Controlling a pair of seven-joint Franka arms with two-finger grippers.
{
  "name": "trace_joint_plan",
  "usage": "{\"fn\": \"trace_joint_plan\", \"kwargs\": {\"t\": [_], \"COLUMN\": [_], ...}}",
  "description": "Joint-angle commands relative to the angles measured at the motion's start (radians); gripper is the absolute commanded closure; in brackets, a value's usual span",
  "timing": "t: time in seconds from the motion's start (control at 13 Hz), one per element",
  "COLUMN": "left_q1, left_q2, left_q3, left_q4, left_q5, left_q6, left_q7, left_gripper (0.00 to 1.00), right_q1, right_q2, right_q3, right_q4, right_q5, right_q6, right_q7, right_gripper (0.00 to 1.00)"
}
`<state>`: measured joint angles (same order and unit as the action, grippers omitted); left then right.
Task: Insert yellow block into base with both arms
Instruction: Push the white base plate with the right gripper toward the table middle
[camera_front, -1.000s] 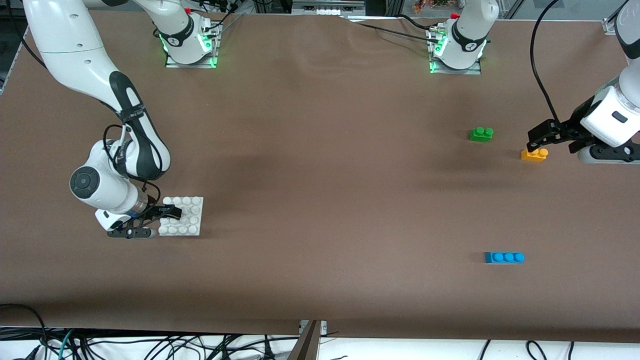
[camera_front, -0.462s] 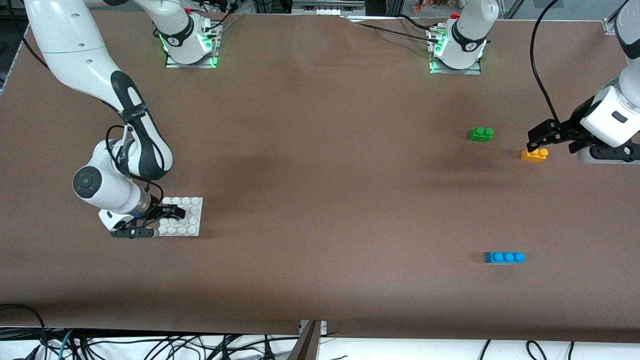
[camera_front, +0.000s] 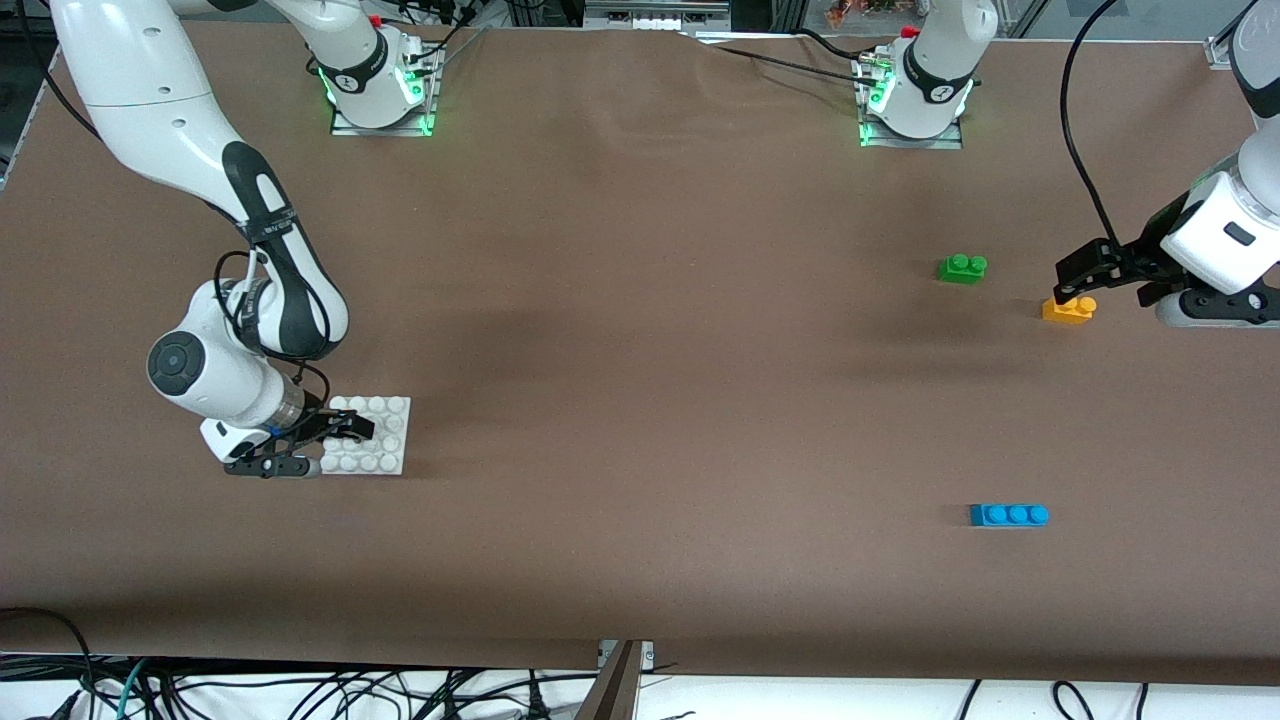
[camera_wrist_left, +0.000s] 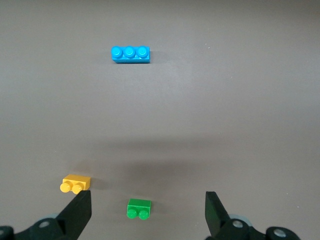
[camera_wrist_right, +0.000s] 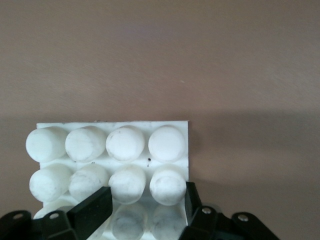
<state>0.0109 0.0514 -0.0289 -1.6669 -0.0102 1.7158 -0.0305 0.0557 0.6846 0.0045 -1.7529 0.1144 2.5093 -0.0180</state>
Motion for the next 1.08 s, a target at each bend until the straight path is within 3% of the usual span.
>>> {"fn": "trace_joint_plan", "kwargs": {"t": [0.0, 1.0], "left_q1": [-0.011, -0.011], "left_q2": [0.018, 0.018], "left_q3": [0.004, 0.003], "left_q4": [0.038, 0.038], "left_q5": [-0.004, -0.004], "left_q6": [-0.025, -0.025], "left_q7": [-0.017, -0.019], "left_gripper": [0.00, 0.00], "right_q1": [0.009, 0.245], "right_q2": [0.042, 0.110], "right_q3": [0.026, 0.034], "right_q4": [-0.008, 0.024], "right_q5": [0.021, 0.027], "right_q6": [0.078, 0.181], "right_q7": [0.000, 0.292], "right_gripper": [0.35, 0.35]}}
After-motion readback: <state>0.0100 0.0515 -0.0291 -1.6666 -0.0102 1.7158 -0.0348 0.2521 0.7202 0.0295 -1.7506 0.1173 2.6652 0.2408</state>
